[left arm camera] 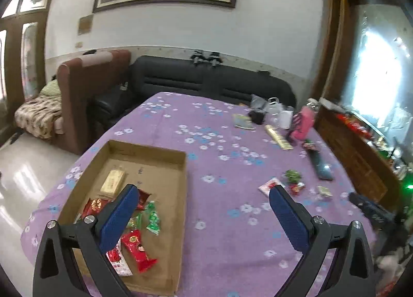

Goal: Organize snacks
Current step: 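Move both grippers back toward the remaining snacks on the tablecloth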

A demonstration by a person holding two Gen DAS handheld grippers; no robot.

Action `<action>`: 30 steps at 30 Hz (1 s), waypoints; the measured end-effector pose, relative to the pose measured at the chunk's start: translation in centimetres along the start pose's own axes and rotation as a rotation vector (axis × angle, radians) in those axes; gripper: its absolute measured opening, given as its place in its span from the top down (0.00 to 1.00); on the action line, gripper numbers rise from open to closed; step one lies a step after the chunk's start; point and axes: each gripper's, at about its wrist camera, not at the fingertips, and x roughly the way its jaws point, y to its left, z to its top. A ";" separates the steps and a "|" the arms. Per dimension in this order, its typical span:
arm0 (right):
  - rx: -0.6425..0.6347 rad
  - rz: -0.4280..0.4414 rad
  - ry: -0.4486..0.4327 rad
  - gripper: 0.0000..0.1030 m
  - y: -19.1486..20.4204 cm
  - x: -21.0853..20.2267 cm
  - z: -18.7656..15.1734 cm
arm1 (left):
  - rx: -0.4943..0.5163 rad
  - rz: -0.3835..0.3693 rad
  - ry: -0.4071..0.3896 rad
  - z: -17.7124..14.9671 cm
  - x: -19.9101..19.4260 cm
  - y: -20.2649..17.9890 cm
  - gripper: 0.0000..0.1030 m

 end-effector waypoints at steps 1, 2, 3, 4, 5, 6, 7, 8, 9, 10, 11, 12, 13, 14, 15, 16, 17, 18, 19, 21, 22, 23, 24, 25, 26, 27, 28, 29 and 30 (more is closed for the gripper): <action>0.002 0.000 0.003 0.33 -0.2 0.2 0.0 | 0.003 0.019 -0.019 0.1 -0.2 -0.1 0.01; 0.002 -0.002 0.008 0.33 -0.4 0.5 -0.1 | 0.009 0.042 -0.066 0.3 -0.6 -0.4 0.01; 0.002 -0.006 0.013 0.33 -0.7 0.8 -0.1 | 0.015 0.046 -0.094 0.6 -0.9 -0.8 0.01; 0.002 -0.009 0.016 0.33 -0.9 1.1 -0.1 | 0.026 0.034 -0.112 0.9 -1.1 -0.8 0.01; 0.000 -0.012 0.017 0.33 -1.1 1.2 0.0 | 0.033 0.017 -0.119 1.2 -1.0 -0.8 0.01; -0.001 -0.017 0.016 0.33 -1.4 1.4 0.2 | 0.036 -0.010 -0.124 1.4 -1.0 -0.8 0.01; -0.002 -0.020 0.013 0.33 -1.6 1.4 0.4 | 0.040 -0.020 -0.116 1.9 -0.9 -0.7 0.01; -0.003 -0.023 0.006 0.33 -1.8 1.5 0.7 | 0.049 -0.024 -0.105 2.0 -0.8 -0.8 0.01; -0.003 -0.026 -0.002 0.33 -2.1 1.5 1.1 | 0.061 -0.020 -0.098 2.2 -0.6 -1.1 0.01; 0.001 -0.028 -0.009 0.33 -2.3 1.4 1.4 | 0.065 -0.010 -0.099 2.3 -0.5 -1.2 0.01; 0.008 -0.027 -0.015 0.33 -2.5 1.4 1.7 | 0.067 0.000 -0.103 2.4 -0.4 -1.4 0.01; 0.014 -0.025 -0.015 0.33 -2.8 1.6 2.0 | 0.067 0.002 -0.104 2.5 -0.5 -1.5 0.01; 0.019 -0.023 -0.013 0.33 -3.0 1.7 2.3 | 0.067 0.005 -0.108 2.5 -0.6 -1.5 0.01; 0.023 -0.024 -0.008 0.33 -3.3 1.9 2.5 | 0.067 0.016 -0.126 2.6 -0.8 -1.5 0.01; 0.031 -0.027 -0.003 0.33 -3.5 2.0 2.7 | 0.070 0.033 -0.146 2.7 -1.0 -1.6 0.01; 0.036 -0.029 0.001 0.33 -3.7 2.0 2.9 | 0.077 0.052 -0.169 2.8 -1.3 -1.6 0.01; 0.041 -0.031 0.011 0.33 -4.0 2.1 3.0 | 0.086 0.070 -0.191 2.8 -1.4 -1.6 0.01; 0.043 -0.030 0.019 0.33 -4.2 2.2 3.0 | 0.088 0.072 -0.194 2.8 -1.3 -1.5 0.01; 0.046 -0.032 0.029 0.33 -4.4 2.5 2.9 | 0.085 0.060 -0.176 2.8 -0.8 -1.3 0.01; 0.053 -0.040 0.054 0.33 -4.6 3.3 2.9 | 0.055 0.008 -0.084 2.8 1.0 -0.8 0.01; 0.061 -0.036 0.083 0.33 -4.7 4.3 2.9 | 0.037 -0.015 -0.048 2.7 1.6 -0.7 0.01; 0.076 -0.025 0.107 0.33 -4.8 5.4 3.0 | 0.002 -0.056 0.011 2.5 2.7 -0.3 0.01; 0.093 -0.009 0.127 0.33 -4.8 6.5 3.1 | -0.016 -0.068 0.040 2.2 3.3 -0.1 0.01; 0.108 0.008 0.147 0.33 -4.7 7.5 3.2 | -0.023 -0.075 0.062 2.0 3.8 0.0 0.01; 0.128 0.030 0.171 0.33 -4.4 9.0 3.3 | -0.019 -0.079 0.074 1.7 4.1 -0.2 0.01; 0.144 0.048 0.189 0.33 -4.2 10.4 3.5 | -0.008 -0.084 0.086 1.4 4.4 -0.3 0.01; 0.160 0.060 0.219 0.33 -3.7 12.3 3.7 | 0.006 -0.092 0.096 1.1 4.6 -0.6 0.01; 0.179 0.054 0.248 0.34 -3.4 13.8 3.8 | 0.018 -0.105 0.107 1.0 4.8 -0.8 0.01; 0.197 0.053 0.266 0.35 -3.1 15.0 3.8 | 0.030 -0.117 0.116 0.9 4.9 -1.0 0.02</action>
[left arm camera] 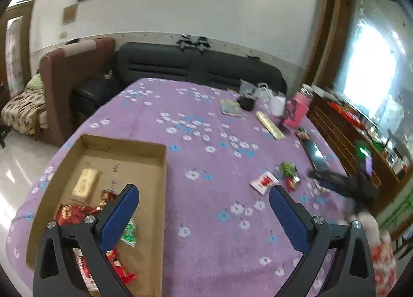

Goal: Organize snacks
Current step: 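Move both grippers back toward the remaining snacks on the tablecloth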

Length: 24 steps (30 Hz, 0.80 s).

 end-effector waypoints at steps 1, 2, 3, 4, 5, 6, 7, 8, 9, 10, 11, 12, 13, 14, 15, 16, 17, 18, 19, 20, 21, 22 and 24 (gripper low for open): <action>0.012 0.008 0.008 0.37 0.4 1.0 0.4 | 0.010 -0.005 0.007 0.0 0.1 -0.2 0.03; 0.008 0.006 0.002 0.37 0.8 1.5 0.7 | 0.024 -0.004 0.016 0.1 0.3 -0.5 0.03; -0.008 -0.009 -0.014 0.37 1.4 2.0 1.2 | 0.027 -0.002 0.019 0.1 0.5 -0.6 0.03; -0.030 -0.020 -0.030 0.37 2.0 2.3 1.6 | 0.030 -0.004 0.025 0.2 0.7 -0.8 0.03; -0.061 -0.019 -0.041 0.37 2.7 2.9 2.1 | 0.027 -0.015 0.037 0.3 1.1 -0.9 0.03; -0.073 -0.009 -0.037 0.37 2.9 3.3 2.3 | 0.023 -0.023 0.045 0.3 1.4 -0.9 0.03; -0.079 0.006 -0.028 0.37 3.1 4.0 2.5 | 0.019 -0.031 0.056 0.3 1.8 -0.9 0.03; -0.088 0.022 -0.023 0.37 3.3 4.8 2.5 | 0.017 -0.037 0.072 0.1 2.4 -1.2 0.03; -0.105 0.031 -0.016 0.37 3.5 5.6 2.4 | 0.019 -0.037 0.083 -0.1 2.7 -1.3 0.03; -0.124 0.026 0.002 0.42 3.7 6.4 2.2 | 0.026 -0.036 0.095 -0.2 3.1 -1.6 0.03; -0.137 0.023 0.019 0.48 3.9 7.0 2.1 | 0.034 -0.034 0.104 -0.3 3.4 -1.8 0.03; -0.154 0.033 0.018 0.51 4.1 7.1 2.0 | 0.041 -0.032 0.111 -0.4 3.7 -2.1 0.03; -0.162 0.050 0.030 0.64 4.3 7.0 1.9 | 0.046 -0.031 0.115 -0.4 3.9 -2.3 0.03; -0.169 0.097 0.057 0.67 4.6 6.9 1.8 | 0.054 -0.031 0.122 -0.4 4.2 -2.6 0.03; -0.176 0.143 0.070 0.75 4.8 6.6 1.6 | 0.058 -0.032 0.127 -0.3 4.5 -2.8 0.03; -0.192 0.190 0.093 0.79 5.2 6.4 1.3 | 0.063 -0.034 0.132 -0.3 4.9 -3.2 0.03; -0.196 0.255 0.132 0.80 5.5 6.3 1.2 | 0.065 -0.038 0.136 -0.2 5.1 -3.4 0.03; -0.190 0.320 0.159 0.82 5.6 6.2 1.1 | 0.068 -0.044 0.140 -0.2 5.5 -3.8 0.03; -0.177 0.405 0.174 0.82 5.5 5.5 1.1 | 0.071 -0.046 0.141 -0.2 5.6 -4.0 0.03; -0.169 0.419 0.159 0.82 5.3 4.7 1.4 | 0.079 -0.046 0.142 -0.3 5.8 -4.3 0.03; -0.162 0.406 0.136 0.81 5.0 4.1 1.6 | 0.087 -0.046 0.146 -0.4 6.1 -4.7 0.03; -0.152 0.383 0.106 0.76 4.5 3.3 2.0 | 0.093 -0.049 0.151 -0.5 6.3 -4.9 0.03; -0.115 0.327 0.054 0.69 2.6 1.9 2.7 | 0.109 -0.052 0.164 -0.8 7.0 -5.5 0.03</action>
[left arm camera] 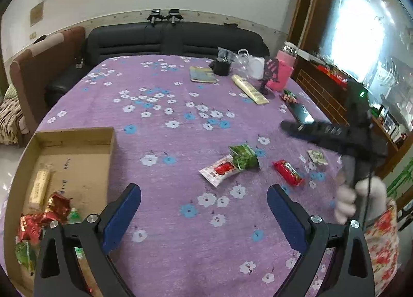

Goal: Organize snacks
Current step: 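Move both grippers back toward the remaining snacks on the tablecloth, then grasp the green packet with the right gripper while the left grasps the white-and-red packet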

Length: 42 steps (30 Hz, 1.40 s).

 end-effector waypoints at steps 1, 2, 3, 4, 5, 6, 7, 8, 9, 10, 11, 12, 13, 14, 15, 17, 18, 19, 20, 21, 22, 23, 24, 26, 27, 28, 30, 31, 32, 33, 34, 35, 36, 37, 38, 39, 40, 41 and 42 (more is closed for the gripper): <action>0.018 -0.025 -0.014 0.69 -0.7 -0.6 0.1 | 0.005 0.000 0.006 0.0 0.3 -0.1 0.03; 0.033 -0.032 -0.016 0.69 -1.4 -1.0 0.2 | 0.011 0.000 0.015 -0.1 0.7 -0.3 0.03; 0.043 -0.034 -0.011 0.69 -1.7 -1.1 0.3 | 0.016 0.002 0.023 -0.1 1.1 -0.4 0.03; 0.053 -0.038 -0.003 0.69 -2.1 -1.2 0.4 | 0.022 0.005 0.028 -0.1 1.4 -0.5 0.03; 0.061 -0.036 0.006 0.69 -2.2 -1.0 0.4 | 0.028 0.008 0.033 -0.1 1.7 -0.5 0.03; 0.061 -0.031 0.016 0.69 -2.1 -0.7 0.4 | 0.034 0.012 0.038 -0.1 1.8 -0.5 0.03; 0.054 -0.025 0.030 0.69 -1.8 -0.2 0.3 | 0.038 0.016 0.039 -0.1 1.9 -0.5 0.03; 0.049 -0.022 0.040 0.68 -1.4 0.6 0.3 | 0.042 0.020 0.038 -0.1 1.8 -0.3 0.03; 0.048 -0.016 0.045 0.66 -1.2 0.9 0.0 | 0.046 0.024 0.037 -0.1 1.8 -0.3 0.03; 0.050 0.001 0.049 0.61 -0.9 1.4 -0.3 | 0.049 0.030 0.037 -0.1 1.7 -0.1 0.03; 0.053 0.017 0.053 0.60 -0.7 1.6 -0.6 | 0.050 0.035 0.035 -0.1 1.6 0.1 0.03; 0.053 0.038 0.058 0.58 -0.1 2.3 -0.9 | 0.048 0.037 0.037 -0.2 1.6 0.3 0.03; 0.046 0.050 0.064 0.57 0.5 2.9 -1.0 | 0.045 0.038 0.041 -0.3 1.6 0.5 0.03; 0.028 0.059 0.074 0.56 1.4 4.0 -1.2 | 0.043 0.037 0.044 -0.4 1.7 0.6 0.03; 0.011 0.051 0.082 0.52 2.2 4.7 -1.4 | 0.043 0.041 0.047 -0.6 1.7 0.7 0.03; -0.036 0.015 0.096 0.46 3.7 6.2 -1.9 | 0.048 0.051 0.054 -0.7 1.9 0.8 0.03; -0.059 -0.014 0.103 0.46 4.2 6.8 -2.2 | 0.053 0.057 0.060 -0.8 2.0 0.8 0.03; -0.089 -0.056 0.113 0.46 4.7 7.3 -2.6 | 0.058 0.060 0.064 -0.7 2.1 0.7 0.03; -0.106 -0.086 0.126 0.50 4.9 7.7 -2.8 | 0.072 0.064 0.071 -0.6 2.3 0.6 0.03; -0.120 -0.105 0.125 0.56 5.1 7.8 -3.0 | 0.096 0.069 0.081 -0.4 2.6 0.3 0.03; -0.126 -0.116 0.126 0.62 5.2 7.5 -2.9 | 0.126 0.075 0.086 -0.2 2.9 -0.1 0.03; -0.120 -0.115 0.125 0.65 5.1 7.2 -2.9 | 0.154 0.081 0.091 0.0 3.3 -0.4 0.03; -0.105 -0.098 0.119 0.69 4.9 6.7 -2.7 | 0.185 0.088 0.096 0.3 3.7 -0.8 0.03; -0.083 -0.095 0.091 0.70 4.5 5.8 -2.4 | 0.254 0.101 0.113 0.8 5.2 -1.7 0.03; -0.073 -0.092 0.080 0.72 4.3 5.5 -2.3 | 0.282 0.094 0.128 1.2 6.1 -2.2 0.03; -0.064 -0.089 0.072 0.72 4.0 5.3 -2.2 | 0.300 0.085 0.141 1.4 6.8 -2.5 0.03; -0.039 -0.086 0.054 0.72 3.4 4.7 -1.9 | 0.335 0.076 0.170 2.0 8.7 -3.2 0.03; -0.027 -0.079 0.048 0.72 3.1 4.4 -1.7 | 0.346 0.070 0.181 2.2 9.3 -3.3 0.03; -0.015 -0.070 0.042 0.72 2.7 4.0 -1.5 | 0.363 0.062 0.195 2.3 10.3 -3.6 0.04; -0.001 -0.065 0.034 0.72 2.3 3.7 -1.3 | 0.374 0.055 0.205 2.4 11.1 -3.8 0.09; 0.011 -0.062 0.027 0.72 1.9 3.4 -1.1 | 0.385 0.045 0.219 2.4 11.9 -4.0 0.18; 0.024 -0.060 0.022 0.72 1.5 3.3 -1.0 | 0.396 0.027 0.243 2.4 12.8 -4.2 0.23; 0.036 -0.059 0.019 0.72 1.2 3.2 -0.9 | 0.405 0.019 0.266 2.3 13.6 -4.4 0.33; 0.047 -0.059 0.017 0.72 0.9 3.2 -0.8 | 0.399 -0.010 0.264 2.3 13.8 -4.4 0.41; 0.060 -0.055 0.017 0.72 0.6 3.2 -0.7 | 0.387 -0.035 0.274 2.4 13.8 -4.4 0.49; 0.068 -0.050 0.016 0.72 0.4 3.2 -0.6 | 0.358 -0.078 0.287 2.6 13.7 -4.2 0.66; 0.079 -0.044 0.013 0.72 0.1 3.1 -0.5 | 0.346 -0.089 0.296 2.6 13.6 -4.1 0.70; 0.082 -0.042 0.011 0.72 0.1 3.0 -0.5 | 0.344 -0.074 0.287 2.6 13.3 -4.1 0.70; 0.081 -0.042 0.009 0.72 0.2 3.1 -0.4 | 0.340 -0.069 0.280 2.6 13.1 -4.1 0.70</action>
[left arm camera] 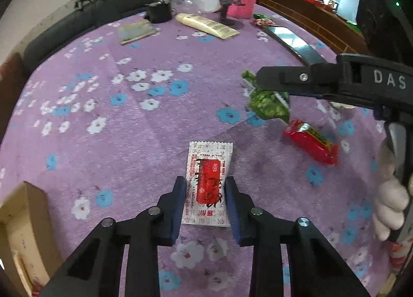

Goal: Organize snacks
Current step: 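Grasp the green packet with the right gripper while the left grasps the white-and-red packet, then carry both packets into the cardboard box and open both grippers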

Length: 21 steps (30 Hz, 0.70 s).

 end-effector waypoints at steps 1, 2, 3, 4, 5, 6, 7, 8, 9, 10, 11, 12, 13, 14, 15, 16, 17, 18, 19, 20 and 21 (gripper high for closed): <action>-0.001 0.001 -0.002 0.72 0.1 0.0 0.0 | -0.010 -0.006 -0.002 -0.1 -0.1 0.1 0.70; -0.003 0.002 -0.002 0.72 0.1 0.0 0.0 | -0.029 -0.015 -0.007 -0.4 -0.5 0.2 0.70; -0.006 0.004 -0.001 0.72 0.2 0.0 -0.1 | -0.051 -0.022 -0.018 -0.7 -1.0 0.4 0.70; -0.009 0.008 -0.001 0.72 0.3 0.0 -0.1 | -0.074 -0.035 -0.032 -1.0 -1.5 0.6 0.70; -0.013 0.012 -0.002 0.72 0.4 0.0 -0.2 | -0.099 -0.049 -0.047 -1.3 -2.1 0.9 0.70; -0.015 0.014 -0.003 0.72 0.4 0.0 -0.2 | -0.118 -0.059 -0.059 -1.8 -2.5 1.1 0.70; -0.017 0.016 -0.003 0.72 0.5 0.0 -0.3 | -0.151 -0.076 -0.080 -2.2 -3.5 1.6 0.70; -0.020 0.021 -0.005 0.72 0.5 0.0 -0.3 | -0.174 -0.084 -0.100 -2.7 -4.1 1.8 0.70; -0.021 0.024 -0.006 0.72 0.6 -0.1 -0.4 | -0.191 -0.089 -0.116 -3.1 -4.7 2.0 0.70; -0.022 0.028 -0.007 0.72 0.6 -0.1 -0.4 | -0.203 -0.091 -0.128 -3.4 -5.3 2.2 0.70; -0.024 0.035 -0.008 0.72 0.6 -0.2 -0.5 | -0.218 -0.093 -0.144 -3.9 -6.2 2.4 0.70; -0.023 0.038 -0.008 0.72 0.7 -0.2 -0.6 | -0.232 -0.094 -0.160 -4.3 -7.0 2.6 0.70; -0.023 0.042 -0.006 0.72 0.7 -0.2 -0.6 | -0.246 -0.097 -0.175 -4.6 -7.6 2.8 0.70; -0.025 0.047 -0.004 0.72 0.8 -0.2 -0.7 | -0.260 -0.097 -0.190 -5.1 -8.4 3.0 0.70; -0.027 0.051 -0.002 0.72 0.9 -0.1 -0.8 | -0.271 -0.097 -0.201 -5.4 -8.9 3.2 0.70; -0.031 0.051 -0.001 0.72 1.0 -0.1 -0.9 | -0.284 -0.098 -0.217 -5.9 -9.5 3.4 0.70; -0.038 0.053 -0.001 0.72 1.2 -0.1 -1.0 | -0.299 -0.095 -0.234 -6.6 -10.4 3.6 0.70; -0.041 0.055 -0.001 0.72 1.3 -0.1 -1.1 | -0.314 -0.087 -0.251 -7.3 -11.3 3.9 0.70; -0.045 0.058 -0.002 0.72 1.5 -0.2 -1.1 | -0.327 -0.083 -0.261 -7.9 -11.8 4.3 0.70; -0.050 0.060 -0.002 0.72 1.7 -0.3 -1.3 | -0.352 -0.081 -0.272 -8.7 -12.5 4.8 0.70; -0.054 0.060 -0.003 0.72 1.8 -0.4 -1.4 | -0.386 -0.086 -0.283 -9.5 -13.2 5.5 0.70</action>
